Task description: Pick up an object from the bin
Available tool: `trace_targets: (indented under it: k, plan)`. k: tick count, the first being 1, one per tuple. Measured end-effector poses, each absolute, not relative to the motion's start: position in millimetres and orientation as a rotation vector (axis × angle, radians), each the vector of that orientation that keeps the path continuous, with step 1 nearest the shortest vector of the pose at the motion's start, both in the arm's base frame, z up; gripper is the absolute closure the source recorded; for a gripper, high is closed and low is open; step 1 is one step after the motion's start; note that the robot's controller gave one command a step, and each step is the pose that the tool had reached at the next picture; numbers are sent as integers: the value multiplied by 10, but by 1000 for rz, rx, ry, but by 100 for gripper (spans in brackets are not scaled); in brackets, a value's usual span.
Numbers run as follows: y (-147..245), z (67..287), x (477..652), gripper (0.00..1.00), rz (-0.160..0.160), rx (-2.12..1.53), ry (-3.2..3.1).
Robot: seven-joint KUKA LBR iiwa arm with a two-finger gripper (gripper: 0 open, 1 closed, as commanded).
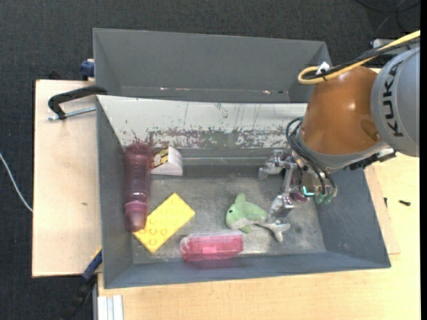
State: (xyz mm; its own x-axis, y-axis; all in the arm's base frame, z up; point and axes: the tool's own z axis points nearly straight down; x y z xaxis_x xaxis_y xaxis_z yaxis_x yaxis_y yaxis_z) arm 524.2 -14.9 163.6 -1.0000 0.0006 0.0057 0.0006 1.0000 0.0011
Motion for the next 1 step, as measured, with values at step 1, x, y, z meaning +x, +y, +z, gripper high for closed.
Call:
trace_targets:
  k: [1]
  plan:
    - [-149, 1666, 5253, 0, -1, 0, -3142]
